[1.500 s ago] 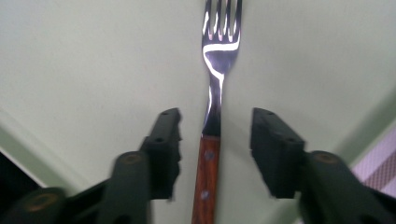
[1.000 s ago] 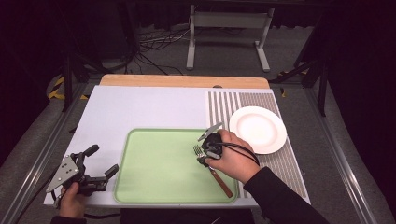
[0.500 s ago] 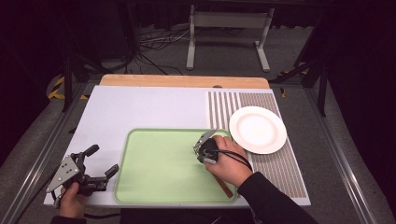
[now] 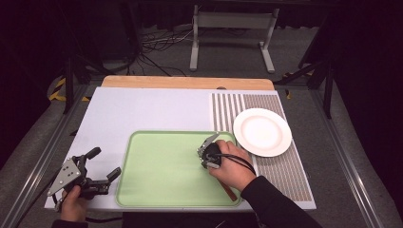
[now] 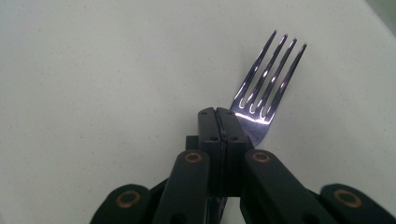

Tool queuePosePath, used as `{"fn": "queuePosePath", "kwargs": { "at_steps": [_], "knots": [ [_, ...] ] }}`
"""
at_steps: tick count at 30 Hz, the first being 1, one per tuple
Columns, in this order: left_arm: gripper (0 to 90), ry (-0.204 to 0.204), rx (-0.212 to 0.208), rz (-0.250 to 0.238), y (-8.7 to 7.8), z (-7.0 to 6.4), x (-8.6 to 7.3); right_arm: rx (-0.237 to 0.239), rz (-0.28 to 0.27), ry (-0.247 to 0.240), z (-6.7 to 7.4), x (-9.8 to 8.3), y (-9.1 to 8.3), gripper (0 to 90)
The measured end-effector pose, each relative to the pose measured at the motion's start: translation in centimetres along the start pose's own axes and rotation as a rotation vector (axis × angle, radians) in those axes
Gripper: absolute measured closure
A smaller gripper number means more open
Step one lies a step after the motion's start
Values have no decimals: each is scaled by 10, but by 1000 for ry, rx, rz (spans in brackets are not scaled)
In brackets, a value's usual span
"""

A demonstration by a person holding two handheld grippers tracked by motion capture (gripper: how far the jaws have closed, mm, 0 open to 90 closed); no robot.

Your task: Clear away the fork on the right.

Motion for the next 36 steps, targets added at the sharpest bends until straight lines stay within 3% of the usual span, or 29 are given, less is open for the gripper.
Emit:
{"fn": "queuePosePath", "kwargs": {
  "at_steps": [9,36],
  "knots": [
    [1,0,0,0,0,0,0,-16,9,-8,-5,-1,-1,900],
    [1,0,3,1,0,0,0,-86,21,62,-32,-13,-9,900]
  ]
}}
Point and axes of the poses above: each handheld gripper's, and its own axes: y roughly forward along the jaws, x roughly out of its top, z roughly to its left, the point moved 7 cm from there along y, roughly forward along the jaws, and after that the axes turned 9 degrees about -z, right-handed, at the moved point
